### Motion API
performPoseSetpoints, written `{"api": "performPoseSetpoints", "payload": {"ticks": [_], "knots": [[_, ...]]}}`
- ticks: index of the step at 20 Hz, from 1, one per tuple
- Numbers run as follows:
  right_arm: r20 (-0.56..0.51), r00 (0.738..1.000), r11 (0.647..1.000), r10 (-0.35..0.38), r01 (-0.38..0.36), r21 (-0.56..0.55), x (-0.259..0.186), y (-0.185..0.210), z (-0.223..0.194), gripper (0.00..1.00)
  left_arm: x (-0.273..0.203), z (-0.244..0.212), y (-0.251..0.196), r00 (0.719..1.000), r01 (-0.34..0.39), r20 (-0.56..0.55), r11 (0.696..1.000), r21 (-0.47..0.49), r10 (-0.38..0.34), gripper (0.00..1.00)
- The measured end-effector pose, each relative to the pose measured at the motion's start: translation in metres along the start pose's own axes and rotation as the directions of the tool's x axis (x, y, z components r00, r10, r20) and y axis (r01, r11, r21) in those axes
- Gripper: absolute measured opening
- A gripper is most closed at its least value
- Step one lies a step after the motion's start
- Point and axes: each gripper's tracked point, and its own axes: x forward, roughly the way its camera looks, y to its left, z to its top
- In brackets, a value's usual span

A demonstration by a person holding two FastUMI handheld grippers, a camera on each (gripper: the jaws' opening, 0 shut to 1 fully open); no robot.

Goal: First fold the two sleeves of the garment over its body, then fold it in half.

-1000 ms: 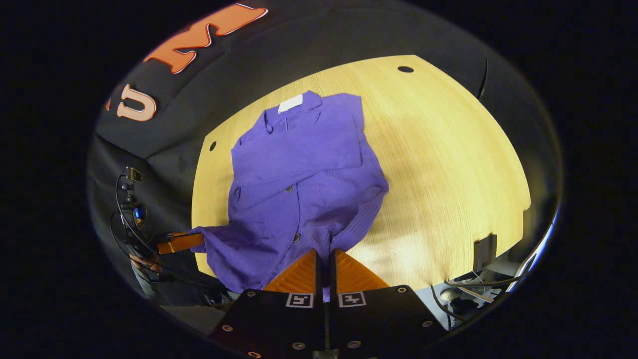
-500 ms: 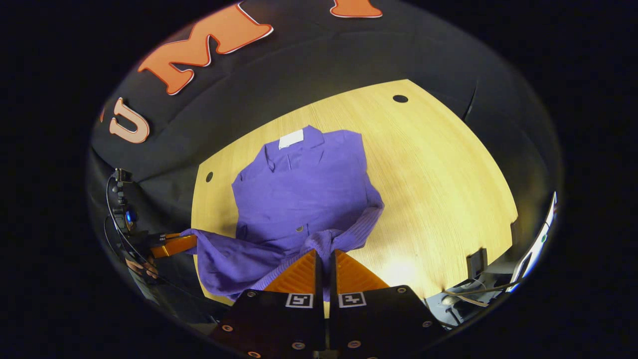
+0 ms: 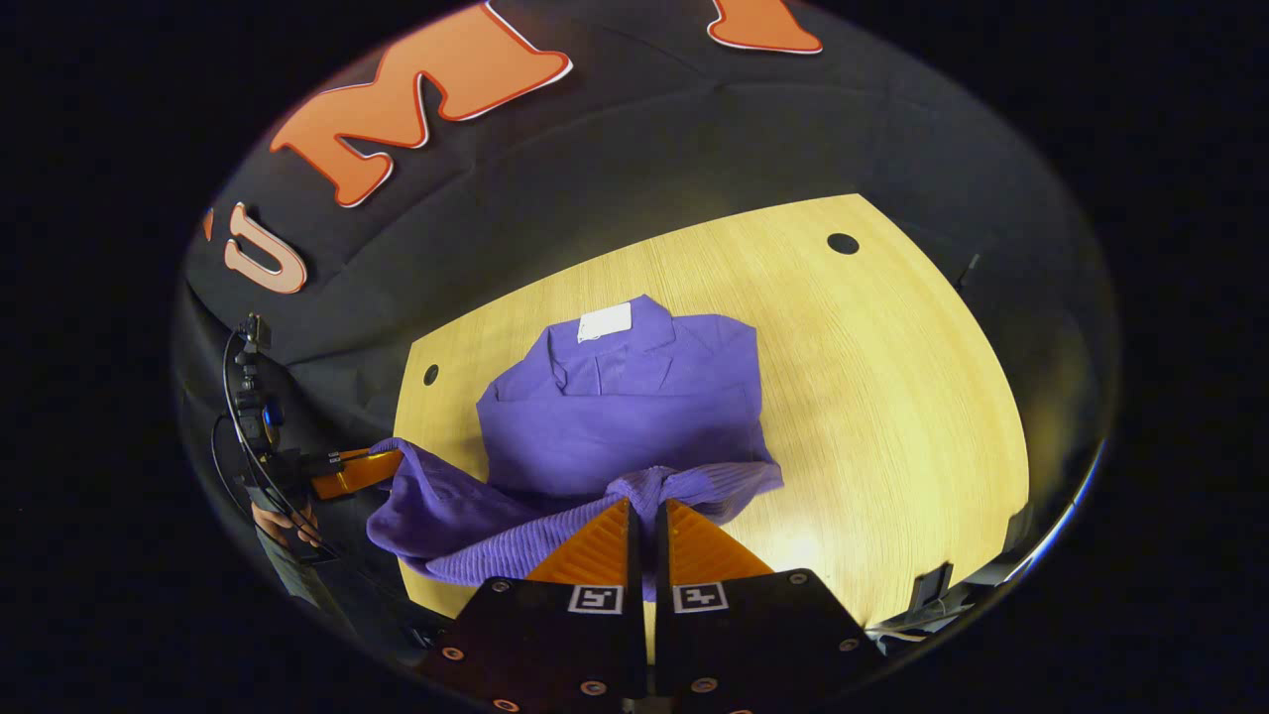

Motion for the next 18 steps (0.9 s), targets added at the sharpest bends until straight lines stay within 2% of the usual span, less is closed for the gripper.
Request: {"api": "performPoseSetpoints", "payload": {"ticks": [2, 4, 8, 10, 16, 18], "knots": [[-0.019, 1.0, 1.0, 0.02, -0.02, 0.012, 0.014, -0.009, 0.015, 0.04, 0.016, 0.015, 0.005, 0.998, -0.062, 0.008, 0.998, -0.017, 0.062, 0.06], [-0.032, 0.999, 0.999, 0.031, -0.03, 0.028, 0.031, -0.021, 0.031, 0.04, 0.032, 0.026, 0.013, 0.992, -0.125, 0.019, 0.989, -0.077, 0.127, 0.06], [-0.07, 0.995, 0.995, 0.069, -0.063, 0.083, 0.065, -0.037, 0.053, 0.04, 0.057, 0.044, 0.022, 0.975, -0.204, 0.062, 0.971, -0.124, 0.212, 0.06], [-0.084, 0.993, 0.992, 0.085, -0.077, 0.096, 0.081, -0.042, 0.063, 0.04, 0.07, 0.061, 0.023, 0.969, -0.212, 0.099, 0.968, -0.136, 0.227, 0.06], [-0.114, 0.984, 0.983, 0.139, -0.123, 0.136, 0.117, -0.043, 0.091, 0.04, 0.096, 0.089, 0.022, 0.968, -0.195, 0.12, 0.962, -0.193, 0.221, 0.06], [-0.112, 0.981, 0.977, 0.161, -0.142, 0.162, 0.13, -0.042, 0.104, 0.04, 0.103, 0.099, 0.027, 0.971, -0.191, 0.111, 0.964, -0.185, 0.214, 0.06]]}}
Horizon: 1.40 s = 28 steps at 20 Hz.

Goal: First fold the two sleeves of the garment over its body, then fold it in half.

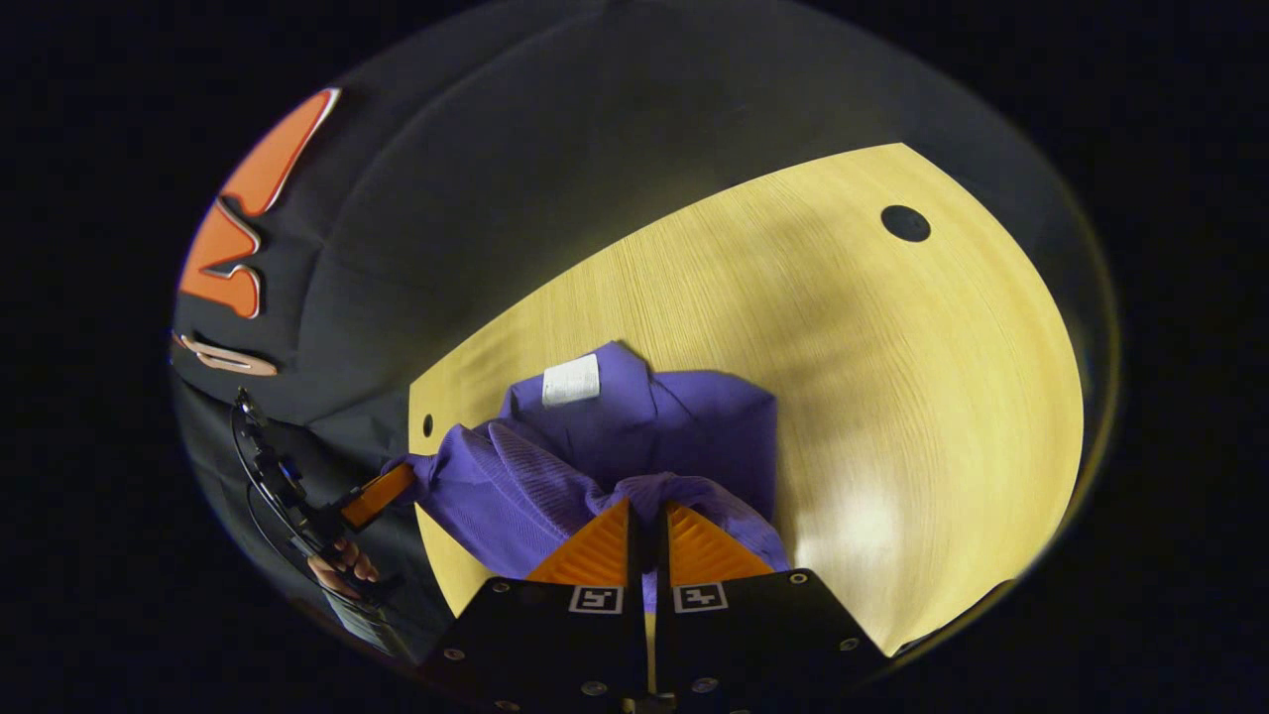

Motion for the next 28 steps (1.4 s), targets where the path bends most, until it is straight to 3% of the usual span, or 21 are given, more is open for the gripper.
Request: {"api": "performPoseSetpoints", "payload": {"ticks": [4, 8, 10, 12, 13, 14, 15, 16, 18, 19, 21, 25, 28], "knots": [[-0.002, 1.0, 0.996, 0.01, -0.01, 0.087, 0.016, -0.007, 0.022, 0.04, 0.027, 0.005, 0.012, 0.999, -0.041, -0.03, 0.997, 0.067, 0.043, 0.07], [0.05, 0.999, 0.982, -0.002, -0.007, 0.19, 0.042, -0.014, 0.05, 0.1, 0.038, 0.003, 0.017, 0.995, -0.082, -0.053, 0.994, 0.066, 0.086, 0.16], [0.102, 0.995, 0.977, 0.004, -0.025, 0.211, 0.042, -0.016, 0.065, 0.28, 0.036, 0.013, 0.027, 0.993, -0.121, -0.007, 0.989, 0.081, 0.122, 0.39], [0.148, 0.989, 0.975, -0.003, -0.03, 0.22, 0.035, -0.018, 0.074, 0.31, 0.026, 0.022, 0.025, 0.991, -0.135, 0.033, 0.986, 0.101, 0.132, 0.6], [0.164, 0.986, 0.976, -0.01, -0.027, 0.217, 0.03, -0.02, 0.077, 0.49, 0.024, 0.027, 0.023, 0.991, -0.132, 0.049, 0.986, 0.101, 0.128, 0.64], [0.177, 0.984, 0.979, -0.013, -0.024, 0.204, 0.024, -0.022, 0.077, 0.51, 0.021, 0.03, 0.017, 0.99, -0.128, 0.067, 0.987, 0.097, 0.122, 0.68], [0.201, 0.979, 0.982, -0.019, -0.019, 0.187, 0.016, -0.021, 0.077, 0.53, 0.022, 0.029, 0.012, 0.99, -0.122, 0.08, 0.989, 0.088, 0.115, 0.82], [0.229, 0.973, 0.988, -0.021, -0.015, 0.155, 0.008, -0.019, 0.077, 0.55, 0.02, 0.031, 0.008, 0.99, -0.114, 0.093, 0.991, 0.076, 0.107, 0.84], [0.276, 0.96, 0.995, -0.033, 0.007, 0.095, -0.008, -0.017, 0.074, 0.7, 0.008, 0.032, 0.002, 0.99, -0.088, 0.113, 0.994, 0.063, 0.081, 0.9], [0.301, 0.953, 0.998, -0.043, 0.024, 0.064, -0.017, -0.016, 0.071, 0.85, -0.001, 0.035, 0.001, 0.99, -0.07, 0.125, 0.996, 0.051, 0.063, 0.94], [0.354, 0.934, 0.999, -0.04, 0.038, 0.012, -0.034, -0.005, 0.069, 0.98, -0.016, 0.036, -0.005, 0.988, -0.043, 0.151, 0.999, 0.023, 0.039, 0.98], [0.469, 0.883, 0.996, -0.019, 0.058, -0.069, -0.071, 0.016, 0.065, 0.97, -0.053, 0.04, -0.02, 0.971, 0.001, 0.237, 1.0, -0.021, 0.004, 0.98], [0.53, 0.848, 0.988, -0.001, 0.083, -0.131, -0.095, 0.029, 0.056, 0.97, -0.091, 0.051, -0.035, 0.944, 0.039, 0.329, 0.999, -0.028, -0.028, 0.98]]}}
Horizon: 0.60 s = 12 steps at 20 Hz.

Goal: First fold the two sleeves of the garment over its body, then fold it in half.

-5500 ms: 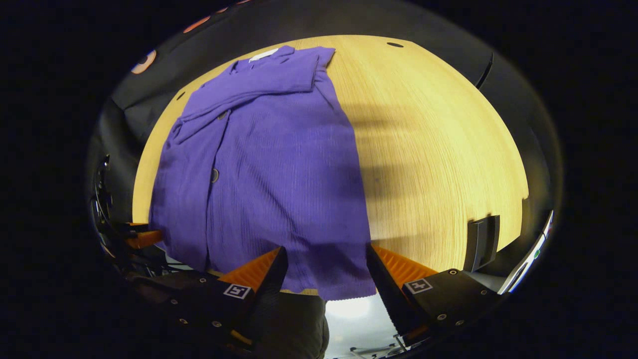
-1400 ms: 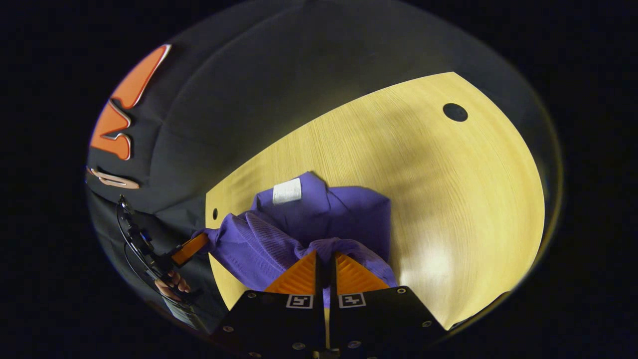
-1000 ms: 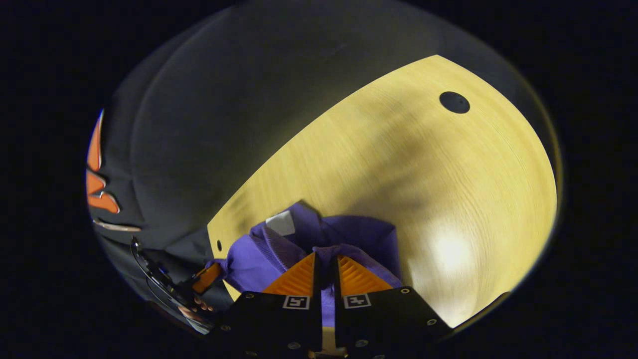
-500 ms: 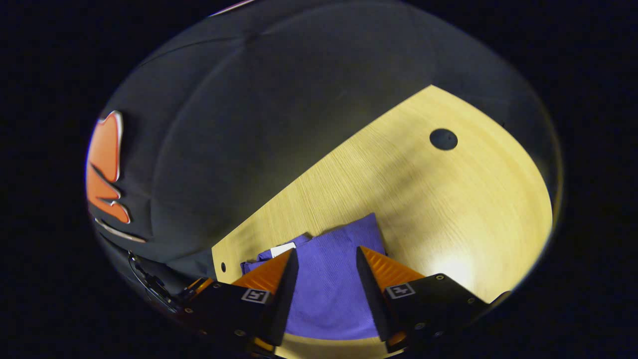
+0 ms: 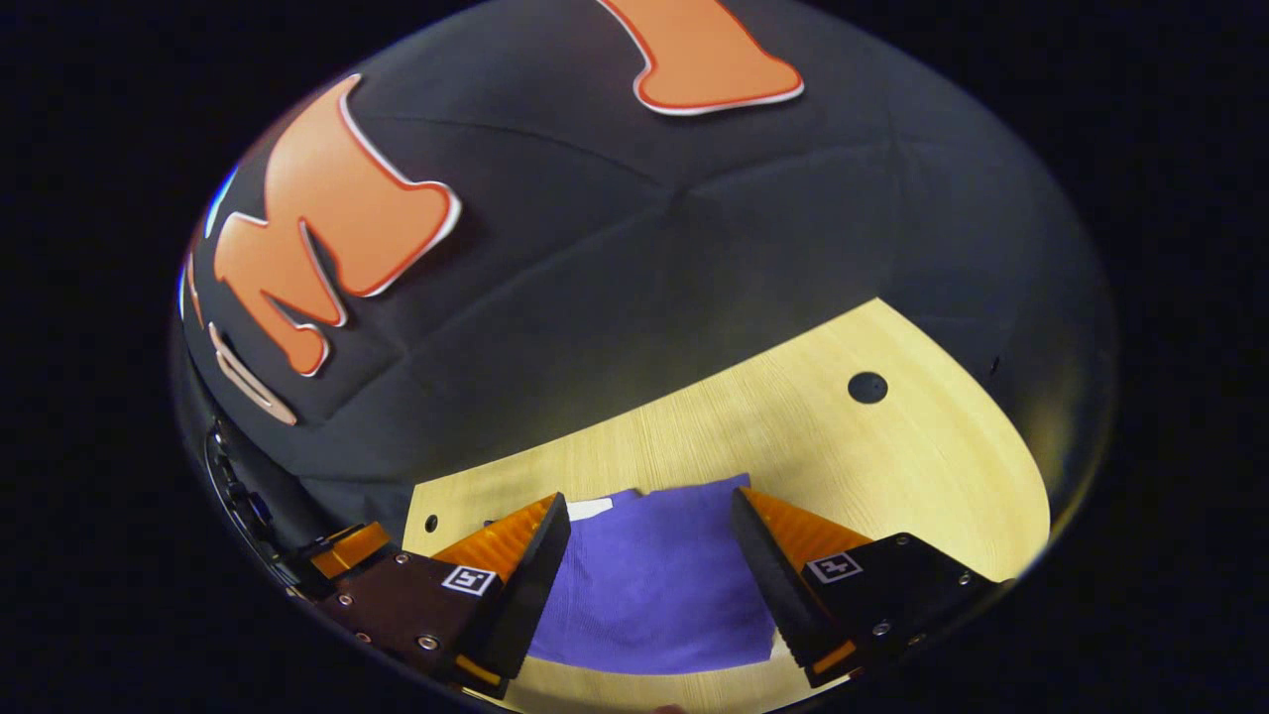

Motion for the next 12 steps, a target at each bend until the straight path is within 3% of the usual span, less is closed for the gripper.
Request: {"api": "performPoseSetpoints", "payload": {"ticks": [5, 12], "knots": [[0.09, 0.996, 0.988, -0.008, 0.022, -0.153, -0.042, 0.017, -0.004, 0.97, -0.053, 0.012, -0.027, 0.993, 0.074, 0.097, 0.997, -0.035, -0.071, 0.98], [0.172, 0.985, 0.974, 0.025, 0.015, -0.225, -0.103, 0.051, -0.032, 0.97, -0.118, 0.002, -0.023, 0.978, 0.078, 0.193, 0.997, 0.03, -0.082, 0.97]]}}
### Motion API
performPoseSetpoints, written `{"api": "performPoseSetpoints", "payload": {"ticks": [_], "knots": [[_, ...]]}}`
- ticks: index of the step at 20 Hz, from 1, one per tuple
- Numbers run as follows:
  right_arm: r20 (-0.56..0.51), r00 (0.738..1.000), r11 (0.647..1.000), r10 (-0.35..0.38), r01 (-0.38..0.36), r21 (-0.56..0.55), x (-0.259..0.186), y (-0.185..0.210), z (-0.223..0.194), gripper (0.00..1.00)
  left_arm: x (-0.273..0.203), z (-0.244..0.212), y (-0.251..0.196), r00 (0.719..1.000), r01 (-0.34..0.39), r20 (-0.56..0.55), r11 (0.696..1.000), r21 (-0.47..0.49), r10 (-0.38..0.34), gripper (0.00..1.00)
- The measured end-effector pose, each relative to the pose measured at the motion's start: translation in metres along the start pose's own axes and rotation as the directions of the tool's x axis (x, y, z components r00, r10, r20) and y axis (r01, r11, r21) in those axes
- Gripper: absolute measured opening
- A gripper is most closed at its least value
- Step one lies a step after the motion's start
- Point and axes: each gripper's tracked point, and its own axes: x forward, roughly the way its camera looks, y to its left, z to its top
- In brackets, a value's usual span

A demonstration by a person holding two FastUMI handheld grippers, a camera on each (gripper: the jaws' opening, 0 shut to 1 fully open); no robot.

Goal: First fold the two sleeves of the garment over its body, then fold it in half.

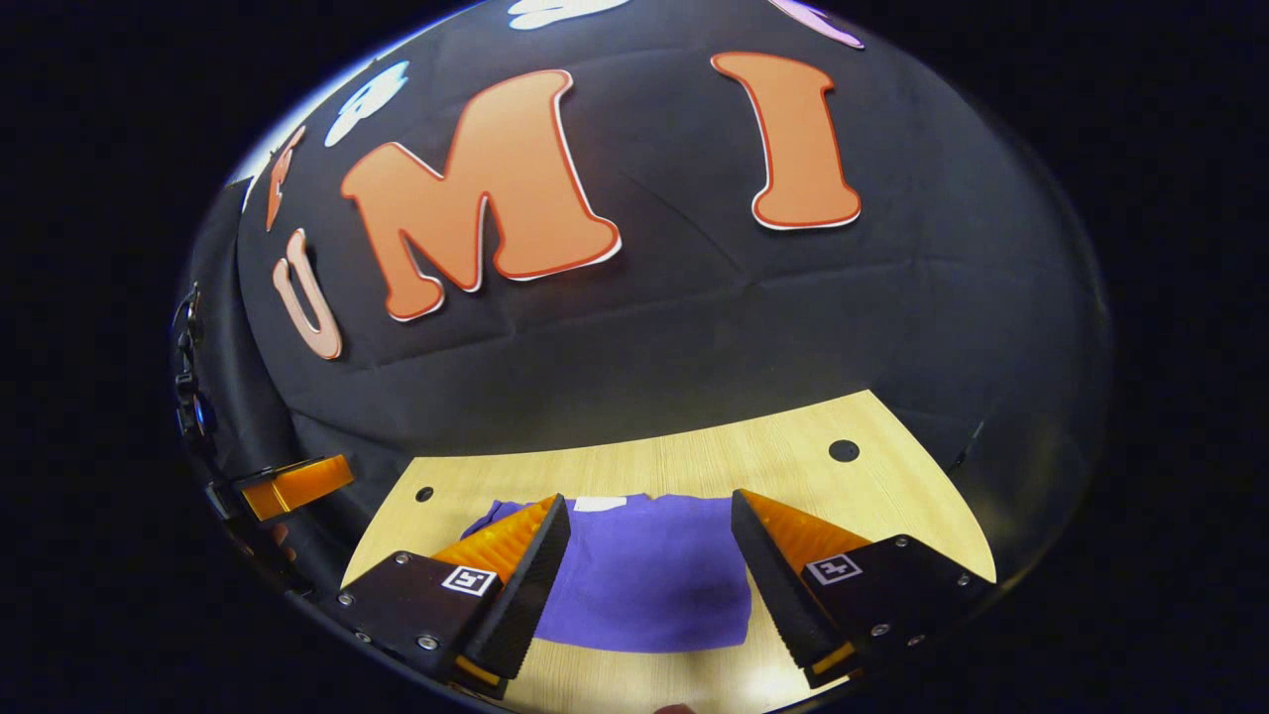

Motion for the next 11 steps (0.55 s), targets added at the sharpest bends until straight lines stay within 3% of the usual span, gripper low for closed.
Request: {"api": "performPoseSetpoints", "payload": {"ticks": [6, 8, 9, 11], "knots": [[0.148, 0.989, 0.999, -0.021, 0.026, -0.034, -0.062, 0.027, 0.009, 0.97, -0.054, -0.007, -0.005, 0.996, 0.037, 0.076, 0.998, 0.056, -0.041, 0.98], [0.19, 0.982, 0.998, -0.018, 0.028, -0.047, -0.081, 0.04, 0.009, 1.0, -0.067, -0.015, -0.017, 0.99, 0.081, 0.107, 0.992, 0.098, -0.091, 0.98], [0.203, 0.979, 0.998, -0.015, 0.026, -0.053, -0.081, 0.048, 0.01, 0.97, -0.08, -0.019, -0.022, 0.985, 0.099, 0.128, 0.989, 0.114, -0.113, 0.98], [0.208, 0.978, 0.998, -0.015, 0.027, -0.053, -0.092, 0.067, 0.006, 1.0, -0.1, -0.022, -0.023, 0.976, 0.103, 0.175, 0.984, 0.147, -0.129, 0.98]]}}
